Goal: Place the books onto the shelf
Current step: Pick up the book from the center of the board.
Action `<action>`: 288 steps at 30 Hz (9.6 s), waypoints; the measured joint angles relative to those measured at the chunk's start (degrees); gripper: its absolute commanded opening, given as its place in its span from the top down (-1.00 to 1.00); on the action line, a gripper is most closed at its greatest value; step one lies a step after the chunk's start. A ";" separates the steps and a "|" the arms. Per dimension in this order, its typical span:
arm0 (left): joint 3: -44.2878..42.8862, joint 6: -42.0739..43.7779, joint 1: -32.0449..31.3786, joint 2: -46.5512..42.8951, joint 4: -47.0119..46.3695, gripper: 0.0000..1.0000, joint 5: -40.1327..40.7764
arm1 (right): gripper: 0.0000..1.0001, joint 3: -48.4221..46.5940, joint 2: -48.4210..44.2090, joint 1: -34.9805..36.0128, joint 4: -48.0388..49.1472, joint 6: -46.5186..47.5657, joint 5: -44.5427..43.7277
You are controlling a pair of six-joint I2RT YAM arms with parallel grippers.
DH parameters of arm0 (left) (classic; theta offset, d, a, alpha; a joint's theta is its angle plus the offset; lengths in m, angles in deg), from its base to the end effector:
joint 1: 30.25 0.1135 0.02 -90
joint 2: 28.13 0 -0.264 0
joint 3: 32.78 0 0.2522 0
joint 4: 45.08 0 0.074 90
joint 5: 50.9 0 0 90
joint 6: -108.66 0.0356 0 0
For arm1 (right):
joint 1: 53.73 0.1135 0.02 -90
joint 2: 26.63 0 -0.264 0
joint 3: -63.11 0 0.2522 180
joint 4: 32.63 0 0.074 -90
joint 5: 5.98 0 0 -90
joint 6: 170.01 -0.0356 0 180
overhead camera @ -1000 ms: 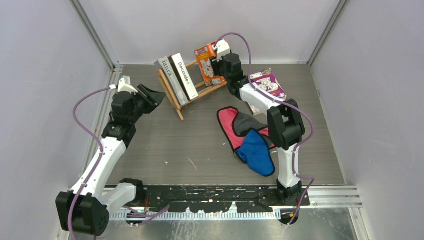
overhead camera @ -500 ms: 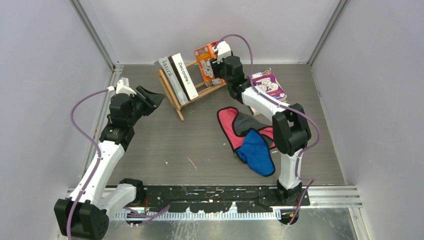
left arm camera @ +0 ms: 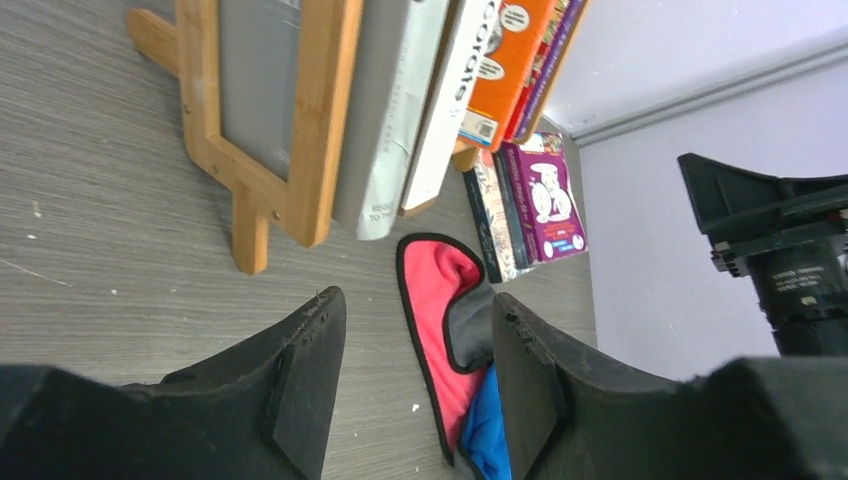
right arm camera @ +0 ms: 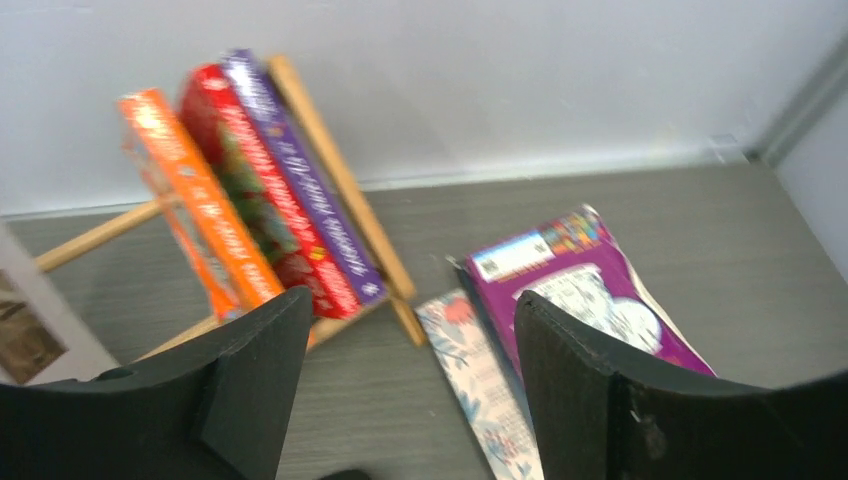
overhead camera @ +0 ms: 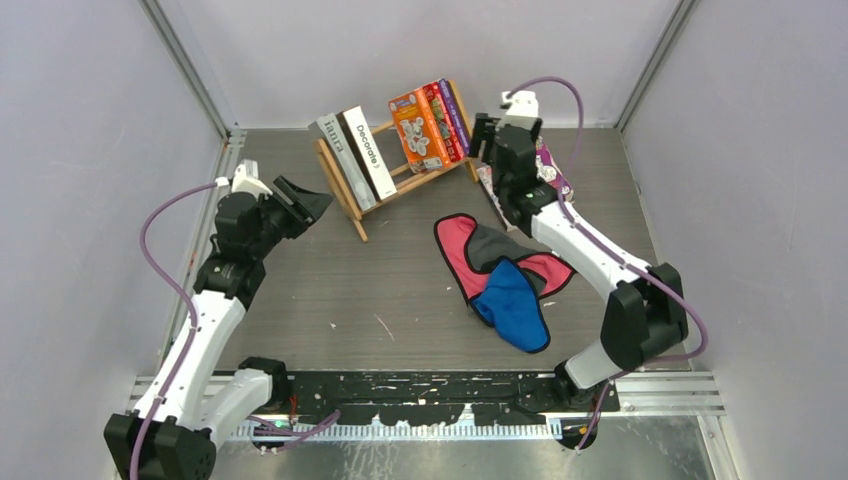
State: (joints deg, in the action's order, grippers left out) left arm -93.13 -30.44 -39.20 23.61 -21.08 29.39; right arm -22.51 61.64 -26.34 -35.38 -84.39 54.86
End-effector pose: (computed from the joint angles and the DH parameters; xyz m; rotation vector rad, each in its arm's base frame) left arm 0.2076 -0.0388 0.3296 -0.5425 1.8466 -0.8527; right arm 0.3352 0.1542 0.3558 0.0522 1.6522 -0.0018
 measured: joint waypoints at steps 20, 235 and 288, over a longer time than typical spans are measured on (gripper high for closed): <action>-6.14 7.04 -19.23 5.29 3.39 -0.16 5.53 | -0.66 18.80 -7.67 -23.87 -10.10 -29.00 -2.62; -35.12 -5.81 -34.82 73.92 -32.30 -0.38 6.14 | 0.98 39.52 -0.48 -37.09 18.99 -63.12 55.08; -28.46 -6.38 -32.96 69.37 -37.05 0.79 2.23 | 0.98 45.20 -1.95 -32.33 20.57 -64.61 59.84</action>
State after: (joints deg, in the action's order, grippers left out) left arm -121.59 -36.82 -72.16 92.99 -58.12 31.62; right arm 22.69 59.70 -58.66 -14.82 -149.00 114.70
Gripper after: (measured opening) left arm 0.433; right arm 0.192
